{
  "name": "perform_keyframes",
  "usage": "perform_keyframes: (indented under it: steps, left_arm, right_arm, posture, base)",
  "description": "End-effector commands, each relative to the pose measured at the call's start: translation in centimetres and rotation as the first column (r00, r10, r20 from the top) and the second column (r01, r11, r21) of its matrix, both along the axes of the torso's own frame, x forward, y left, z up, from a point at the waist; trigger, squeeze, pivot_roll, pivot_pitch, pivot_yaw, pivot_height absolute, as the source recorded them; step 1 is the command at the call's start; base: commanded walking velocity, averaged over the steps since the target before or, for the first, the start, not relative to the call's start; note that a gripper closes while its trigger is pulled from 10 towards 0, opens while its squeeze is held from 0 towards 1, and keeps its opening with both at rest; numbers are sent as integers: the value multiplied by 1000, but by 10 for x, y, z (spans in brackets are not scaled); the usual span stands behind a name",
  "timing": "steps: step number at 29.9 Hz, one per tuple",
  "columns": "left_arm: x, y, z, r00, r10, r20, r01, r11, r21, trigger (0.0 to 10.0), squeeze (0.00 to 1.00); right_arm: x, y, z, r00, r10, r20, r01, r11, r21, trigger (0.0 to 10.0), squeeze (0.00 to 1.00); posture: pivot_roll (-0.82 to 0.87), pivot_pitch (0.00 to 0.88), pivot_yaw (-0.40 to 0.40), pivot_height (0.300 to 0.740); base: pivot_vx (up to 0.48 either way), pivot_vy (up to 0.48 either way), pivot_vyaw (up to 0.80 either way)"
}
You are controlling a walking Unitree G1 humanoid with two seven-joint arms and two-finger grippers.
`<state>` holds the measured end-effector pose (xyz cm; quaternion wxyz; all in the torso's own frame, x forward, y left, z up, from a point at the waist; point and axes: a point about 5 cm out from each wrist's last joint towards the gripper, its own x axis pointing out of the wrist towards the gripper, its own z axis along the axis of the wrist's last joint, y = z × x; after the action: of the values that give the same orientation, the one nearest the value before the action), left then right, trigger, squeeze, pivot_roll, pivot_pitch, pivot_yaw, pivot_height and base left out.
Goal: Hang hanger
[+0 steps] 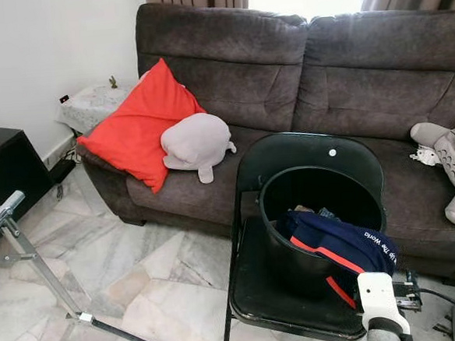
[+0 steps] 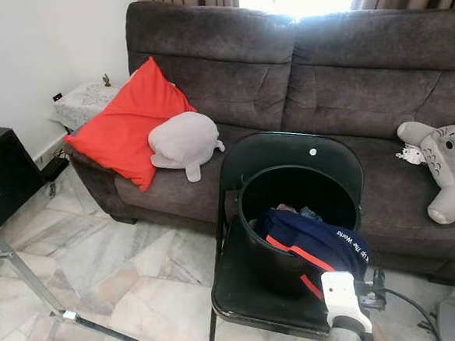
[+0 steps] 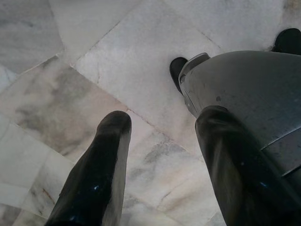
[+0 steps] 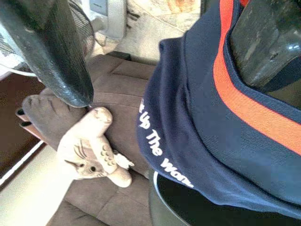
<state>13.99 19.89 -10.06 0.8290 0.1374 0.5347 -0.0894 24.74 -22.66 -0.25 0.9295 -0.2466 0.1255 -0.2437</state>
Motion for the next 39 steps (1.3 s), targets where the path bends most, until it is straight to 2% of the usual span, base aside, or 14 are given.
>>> perform_keyframes:
  steps: [1, 8, 9, 13, 16, 22, 34, 39]
  left_arm:
    - [-7, -7, -3, 999, -23, -35, 22, 999, -23, 10000, 0]
    - [-7, -6, -3, 999, -24, -35, 24, 999, -23, 10000, 0]
    - [-7, -6, -3, 999, -25, -35, 25, 999, -22, 10000, 0]
    - [-7, -6, -3, 999, -27, -36, 26, 999, -22, 10000, 0]
    - [-7, -6, -3, 999, -31, -37, 30, 999, -23, 10000, 0]
    - [-7, -6, -3, 999, -33, -38, 32, 999, -23, 10000, 0]
    - [-7, -4, -3, 998, -45, -41, 45, 999, -17, 10000, 0]
    - [-8, -3, -3, 998, -52, -43, 52, 999, -14, 10000, 0]
  right_arm:
    - [-3, -5, -1, 999, -35, -12, 35, 999, -12, 10000, 0]
    - [5, -8, 11, 998, -38, 50, 40, 998, -44, 10000, 0]
    - [8, -11, 17, 996, -42, 75, 48, 996, -72, 10000, 0]
    - [11, -19, 23, 993, -68, 95, 76, 993, -91, 10000, 0]
    - [13, -20, 16, 998, -55, 30, 55, 998, -2, 10000, 0]
    - [13, -24, 9, 997, -65, -41, 65, 998, 4, 10000, 0]
    - [18, -23, 6, 994, -58, -94, 61, 998, 31, 10000, 0]
    - [22, -13, 2, 995, -2, -104, 17, 989, 148, 10000, 0]
  posture:
    - [-43, 0, -15, 740]
    - [-41, 0, -13, 740]
    - [-41, 0, -13, 740]
    - [-42, 0, -11, 740]
    - [-43, 0, -11, 740]
    - [-38, 0, -11, 740]
    - [-10, 8, 6, 740]
    - [1, 14, 13, 740]
  base:
    - [0, 0, 0]
    - [0, 0, 0]
    - [0, 0, 0]
    - [0, 0, 0]
    - [0, 0, 0]
    - [0, 0, 0]
    - [0, 0, 0]
    - [0, 0, 0]
